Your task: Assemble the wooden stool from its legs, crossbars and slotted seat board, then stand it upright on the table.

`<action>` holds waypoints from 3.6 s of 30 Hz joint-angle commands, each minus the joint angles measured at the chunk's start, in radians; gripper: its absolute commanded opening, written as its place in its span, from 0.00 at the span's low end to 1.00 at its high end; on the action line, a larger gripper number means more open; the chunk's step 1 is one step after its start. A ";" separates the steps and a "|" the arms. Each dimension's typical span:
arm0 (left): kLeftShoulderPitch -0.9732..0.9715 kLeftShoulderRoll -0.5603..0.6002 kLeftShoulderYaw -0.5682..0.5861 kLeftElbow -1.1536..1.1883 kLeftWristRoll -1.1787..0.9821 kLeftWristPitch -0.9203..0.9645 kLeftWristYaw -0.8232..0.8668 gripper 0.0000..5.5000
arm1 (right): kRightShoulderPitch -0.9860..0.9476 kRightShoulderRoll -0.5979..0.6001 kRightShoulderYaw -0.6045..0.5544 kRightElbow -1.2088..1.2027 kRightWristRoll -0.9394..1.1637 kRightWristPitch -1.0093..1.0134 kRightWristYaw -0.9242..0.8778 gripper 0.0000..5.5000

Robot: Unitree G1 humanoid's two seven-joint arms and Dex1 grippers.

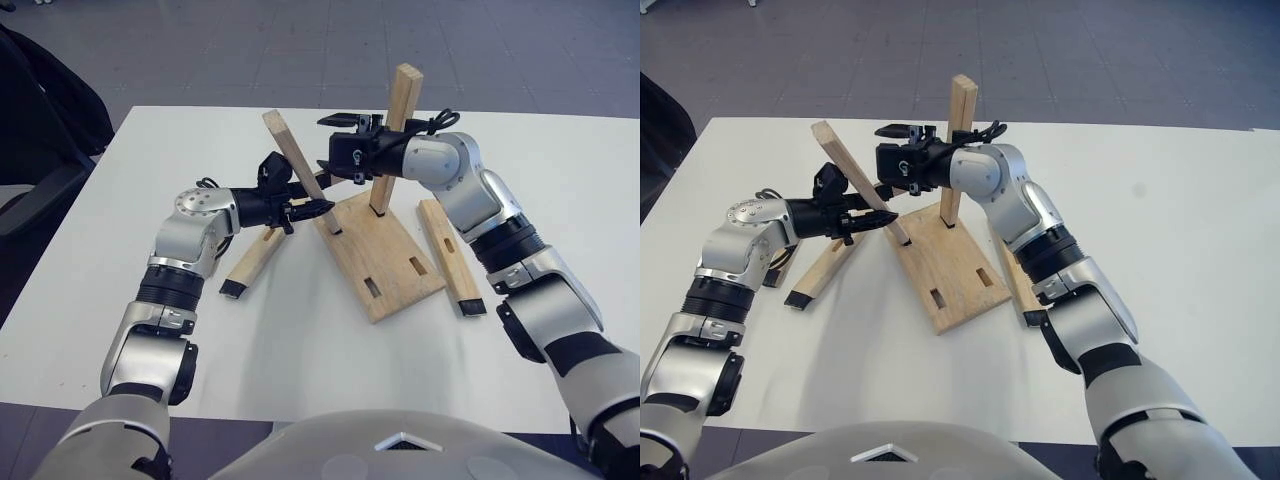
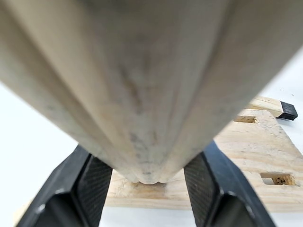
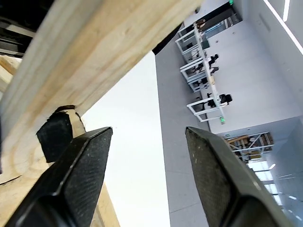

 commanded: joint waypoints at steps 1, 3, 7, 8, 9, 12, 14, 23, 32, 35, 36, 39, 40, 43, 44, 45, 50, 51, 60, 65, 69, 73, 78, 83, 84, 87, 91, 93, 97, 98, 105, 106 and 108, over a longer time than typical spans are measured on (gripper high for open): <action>0.072 -0.002 -0.059 0.045 0.098 0.064 0.036 0.37 | 0.023 -0.014 0.013 -0.001 0.001 0.067 0.054 0.52; 0.071 -0.002 -0.058 0.047 0.097 0.063 0.036 0.37 | 0.016 -0.001 -0.017 -0.025 0.026 0.081 0.032 0.52; 0.071 -0.001 -0.059 0.047 0.097 0.064 0.033 0.37 | -0.068 0.037 -0.153 -0.129 0.105 0.033 -0.103 0.52; 0.072 0.000 -0.059 0.045 0.097 0.065 0.033 0.37 | -0.099 0.034 -0.169 -0.132 0.108 0.023 -0.120 0.52; 0.074 0.001 -0.059 0.045 0.097 0.065 0.032 0.37 | -0.122 0.032 -0.176 -0.126 0.106 0.015 -0.129 0.52; 0.074 0.001 -0.061 0.045 0.097 0.065 0.030 0.37 | -0.148 0.012 -0.132 -0.057 0.062 -0.039 -0.123 0.52; 0.070 0.001 -0.061 0.049 0.098 0.062 0.029 0.37 | -0.109 -0.002 -0.065 0.006 0.036 -0.066 -0.060 0.52; 0.087 -0.009 -0.067 0.029 0.095 0.072 0.038 0.37 | 0.066 -0.025 0.001 -0.109 0.100 0.212 0.167 0.52; 0.092 -0.005 -0.069 0.020 0.092 0.076 0.033 0.37 | -0.008 -0.006 -0.185 -0.316 0.231 0.293 0.067 0.52; 0.102 -0.003 -0.068 0.010 0.089 0.081 0.035 0.37 | -0.049 -0.014 -0.175 -0.270 0.197 0.247 0.029 0.52; 0.102 -0.002 -0.069 0.009 0.089 0.082 0.035 0.37 | -0.055 -0.009 -0.153 -0.218 0.181 0.233 0.024 0.52; 0.090 -0.003 -0.075 0.013 0.092 0.089 0.033 0.37 | -0.034 -0.010 -0.058 -0.063 0.114 0.208 0.049 0.52; 0.085 -0.003 -0.080 0.013 0.094 0.095 0.032 0.37 | -0.011 -0.018 -0.025 -0.026 0.096 0.217 0.070 0.52; 0.072 -0.003 -0.095 0.017 0.103 0.118 0.033 0.37 | 0.049 -0.047 0.029 -0.009 0.061 0.242 0.110 0.52; 0.070 -0.003 -0.099 0.017 0.106 0.125 0.035 0.37 | 0.060 -0.054 0.036 -0.020 0.057 0.250 0.118 0.52; 0.068 -0.003 -0.103 0.017 0.110 0.138 0.039 0.37 | 0.067 -0.058 0.040 -0.031 0.056 0.257 0.122 0.52; 0.069 -0.002 -0.104 0.015 0.115 0.169 0.063 0.37 | 0.029 0.001 -0.103 -0.177 0.172 0.326 0.045 0.52; 0.073 0.001 -0.101 0.012 0.114 0.171 0.066 0.37 | 0.012 0.014 -0.149 -0.231 0.207 0.345 0.025 0.52; 0.121 0.014 -0.112 0.010 0.124 0.175 0.074 0.37 | -0.285 -0.104 -0.441 -0.227 0.293 0.356 -0.155 0.52; 0.125 0.018 -0.107 -0.009 0.114 0.175 0.069 0.37 | -0.224 -0.240 -0.411 0.162 0.233 0.154 -0.136 0.47; 0.129 0.030 -0.112 -0.019 0.111 0.170 0.050 0.37 | -0.155 -0.238 -0.370 0.459 0.198 -0.021 -0.137 0.31; 0.111 0.048 -0.115 0.003 0.115 0.157 0.016 0.37 | -0.108 -0.158 -0.398 0.681 0.249 -0.052 -0.104 0.19; 0.075 0.055 -0.115 0.037 0.123 0.143 -0.012 0.37 | -0.113 -0.104 -0.488 0.836 0.332 0.021 -0.128 0.11; 0.081 0.053 -0.118 0.019 0.115 0.144 -0.026 0.37 | -0.134 -0.089 -0.506 0.894 0.320 0.043 -0.181 0.11; 0.083 0.053 -0.119 0.014 0.113 0.146 -0.026 0.37 | -0.136 -0.082 -0.504 0.898 0.314 0.046 -0.184 0.11; 0.089 0.052 -0.123 0.005 0.113 0.149 -0.027 0.37 | -0.158 -0.045 -0.503 0.895 0.316 0.036 -0.163 0.11; 0.092 0.051 -0.130 -0.003 0.116 0.151 -0.026 0.37 | -0.162 0.069 -0.444 0.703 0.376 -0.006 0.154 0.11; 0.089 0.049 -0.133 -0.002 0.117 0.151 -0.025 0.37 | -0.017 0.090 -0.345 0.289 0.503 0.150 0.377 0.11; 0.089 0.048 -0.131 -0.001 0.115 0.148 -0.022 0.37 | 0.218 0.009 -0.237 -0.160 0.604 0.361 0.454 0.11; 0.095 0.049 -0.128 -0.006 0.115 0.148 -0.022 0.37 | 0.233 -0.003 -0.236 -0.160 0.591 0.363 0.443 0.11; 0.115 0.053 -0.135 -0.027 0.119 0.136 -0.023 0.37 | 0.237 -0.097 -0.310 -0.022 0.503 0.353 0.311 0.11; 0.115 0.052 -0.134 -0.029 0.115 0.138 -0.020 0.37 | 0.247 -0.112 -0.319 -0.014 0.499 0.351 0.303 0.11; 0.109 0.050 -0.132 -0.029 0.108 0.141 -0.017 0.37 | 0.276 -0.136 -0.336 -0.022 0.503 0.355 0.297 0.11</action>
